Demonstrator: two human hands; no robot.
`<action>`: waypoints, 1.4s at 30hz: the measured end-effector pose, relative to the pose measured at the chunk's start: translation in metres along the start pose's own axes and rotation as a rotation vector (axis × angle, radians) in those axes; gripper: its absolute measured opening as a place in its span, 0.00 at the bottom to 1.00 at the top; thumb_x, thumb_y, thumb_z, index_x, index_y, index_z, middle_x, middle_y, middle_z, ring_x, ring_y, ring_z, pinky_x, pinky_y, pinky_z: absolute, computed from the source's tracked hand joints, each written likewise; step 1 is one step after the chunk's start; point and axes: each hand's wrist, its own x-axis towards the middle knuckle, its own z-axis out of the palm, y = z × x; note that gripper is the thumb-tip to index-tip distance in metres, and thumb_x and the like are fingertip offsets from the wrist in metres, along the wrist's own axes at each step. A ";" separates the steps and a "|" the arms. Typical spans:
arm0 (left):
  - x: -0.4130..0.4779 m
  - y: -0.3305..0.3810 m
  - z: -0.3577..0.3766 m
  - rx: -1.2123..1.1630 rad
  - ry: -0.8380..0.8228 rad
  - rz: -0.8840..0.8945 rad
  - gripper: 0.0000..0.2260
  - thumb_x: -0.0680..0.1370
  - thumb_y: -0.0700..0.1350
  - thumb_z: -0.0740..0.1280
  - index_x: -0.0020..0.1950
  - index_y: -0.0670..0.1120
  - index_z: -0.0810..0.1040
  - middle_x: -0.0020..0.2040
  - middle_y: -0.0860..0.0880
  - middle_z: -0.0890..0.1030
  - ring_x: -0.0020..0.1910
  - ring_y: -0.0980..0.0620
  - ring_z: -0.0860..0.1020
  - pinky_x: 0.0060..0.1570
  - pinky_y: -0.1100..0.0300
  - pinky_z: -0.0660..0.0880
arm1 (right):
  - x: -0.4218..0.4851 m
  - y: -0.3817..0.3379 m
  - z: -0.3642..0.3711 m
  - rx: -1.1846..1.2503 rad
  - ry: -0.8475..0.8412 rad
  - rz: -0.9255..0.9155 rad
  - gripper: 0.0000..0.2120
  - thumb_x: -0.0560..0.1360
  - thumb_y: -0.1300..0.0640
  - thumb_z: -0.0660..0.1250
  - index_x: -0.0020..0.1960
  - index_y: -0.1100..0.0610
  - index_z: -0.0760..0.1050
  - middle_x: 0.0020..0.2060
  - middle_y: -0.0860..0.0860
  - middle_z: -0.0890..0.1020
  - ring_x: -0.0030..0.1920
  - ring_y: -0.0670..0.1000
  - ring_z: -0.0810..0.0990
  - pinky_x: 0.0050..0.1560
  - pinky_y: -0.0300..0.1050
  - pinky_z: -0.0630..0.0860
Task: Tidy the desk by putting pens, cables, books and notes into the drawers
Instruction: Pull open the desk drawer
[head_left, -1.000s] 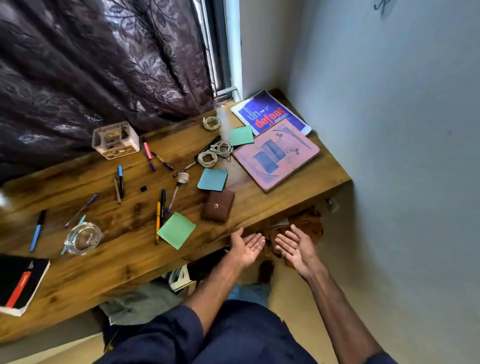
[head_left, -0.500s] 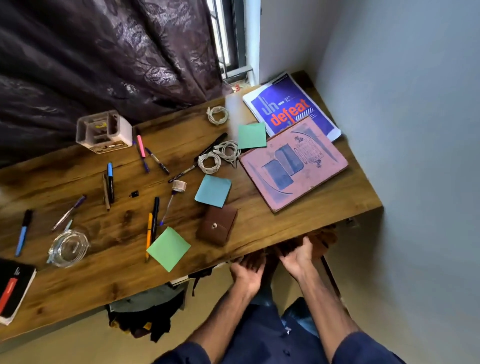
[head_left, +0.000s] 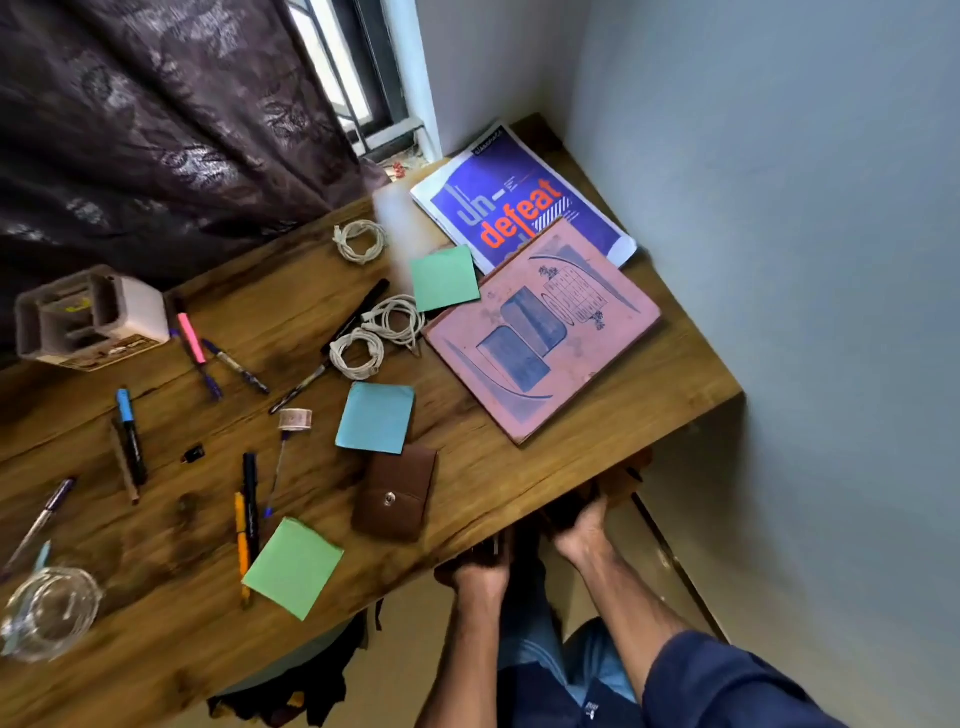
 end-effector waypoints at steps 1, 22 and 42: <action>-0.008 0.001 0.001 -0.007 -0.022 -0.005 0.24 0.82 0.56 0.51 0.60 0.40 0.78 0.54 0.39 0.80 0.50 0.38 0.78 0.39 0.41 0.82 | 0.001 -0.001 -0.003 0.001 0.005 0.002 0.26 0.80 0.39 0.56 0.64 0.57 0.78 0.52 0.61 0.84 0.55 0.62 0.80 0.62 0.59 0.75; -0.057 -0.065 -0.154 1.641 -0.167 0.810 0.05 0.80 0.52 0.66 0.51 0.53 0.79 0.47 0.50 0.84 0.44 0.50 0.82 0.44 0.48 0.83 | -0.124 -0.011 -0.128 -1.219 -0.129 -0.469 0.10 0.80 0.56 0.66 0.45 0.58 0.84 0.41 0.54 0.87 0.46 0.55 0.87 0.44 0.51 0.83; -0.119 -0.057 -0.269 2.497 -0.306 1.276 0.13 0.80 0.37 0.62 0.62 0.48 0.77 0.55 0.46 0.80 0.53 0.47 0.79 0.53 0.52 0.79 | -0.158 0.007 -0.222 -2.513 -0.462 -0.764 0.05 0.80 0.53 0.66 0.53 0.50 0.79 0.42 0.47 0.81 0.40 0.46 0.81 0.35 0.38 0.72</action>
